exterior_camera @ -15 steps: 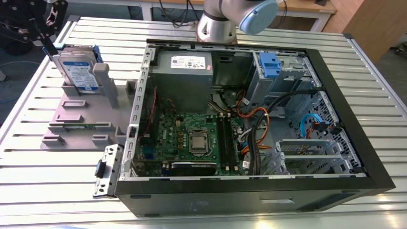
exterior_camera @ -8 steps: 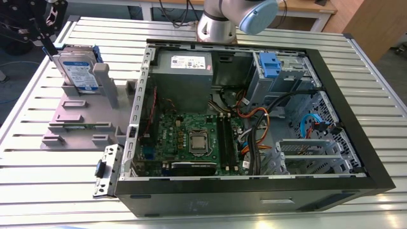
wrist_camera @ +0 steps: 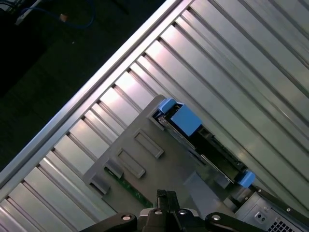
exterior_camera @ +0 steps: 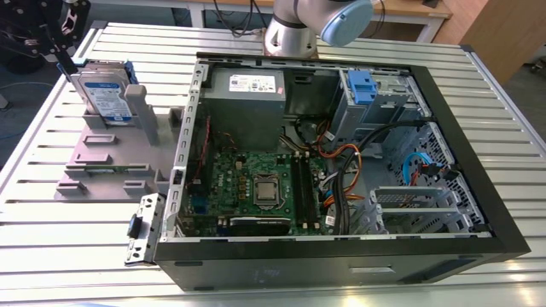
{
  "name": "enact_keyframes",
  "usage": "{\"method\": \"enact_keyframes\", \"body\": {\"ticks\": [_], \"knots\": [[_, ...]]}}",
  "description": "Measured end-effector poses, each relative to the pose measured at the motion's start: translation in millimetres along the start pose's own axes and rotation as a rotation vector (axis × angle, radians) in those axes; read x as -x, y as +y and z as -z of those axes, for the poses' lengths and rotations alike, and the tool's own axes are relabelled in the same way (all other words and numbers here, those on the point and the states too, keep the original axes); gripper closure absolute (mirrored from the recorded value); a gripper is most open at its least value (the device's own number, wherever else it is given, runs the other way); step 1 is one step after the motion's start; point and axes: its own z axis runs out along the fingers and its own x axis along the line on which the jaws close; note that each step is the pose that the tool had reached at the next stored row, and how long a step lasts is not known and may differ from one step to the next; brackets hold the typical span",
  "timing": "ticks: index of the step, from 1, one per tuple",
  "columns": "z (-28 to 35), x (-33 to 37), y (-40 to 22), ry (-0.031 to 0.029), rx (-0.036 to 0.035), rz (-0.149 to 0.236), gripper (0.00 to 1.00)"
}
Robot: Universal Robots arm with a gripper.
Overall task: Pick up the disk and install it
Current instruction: 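Pick up the disk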
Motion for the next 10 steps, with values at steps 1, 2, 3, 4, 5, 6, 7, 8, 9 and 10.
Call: {"method": "enact_keyframes", "body": {"ticks": [1,2,3,4,5,6,7,8,9,10], "knots": [[0.0,0.0,0.0,0.0011,-0.0011,0.002,0.89],[0.0,0.0,0.0,0.0024,-0.0024,0.004,0.89],[0.0,0.0,0.0,0.0042,-0.0044,0.007,0.89],[0.1,0.0,0.1,0.0068,-0.0069,0.008,0.89],[0.1,0.0,0.1,0.0097,-0.0098,0.010,0.89],[0.1,0.0,0.0,0.0123,-0.0127,0.012,0.89],[0.0,0.0,0.0,0.0144,-0.0151,0.014,0.89],[0.0,0.0,0.0,0.0162,-0.0171,0.017,0.89],[0.1,0.0,0.0,0.0172,-0.0180,0.019,0.89],[0.1,0.0,0.0,0.0175,-0.0181,0.021,0.89]]}}
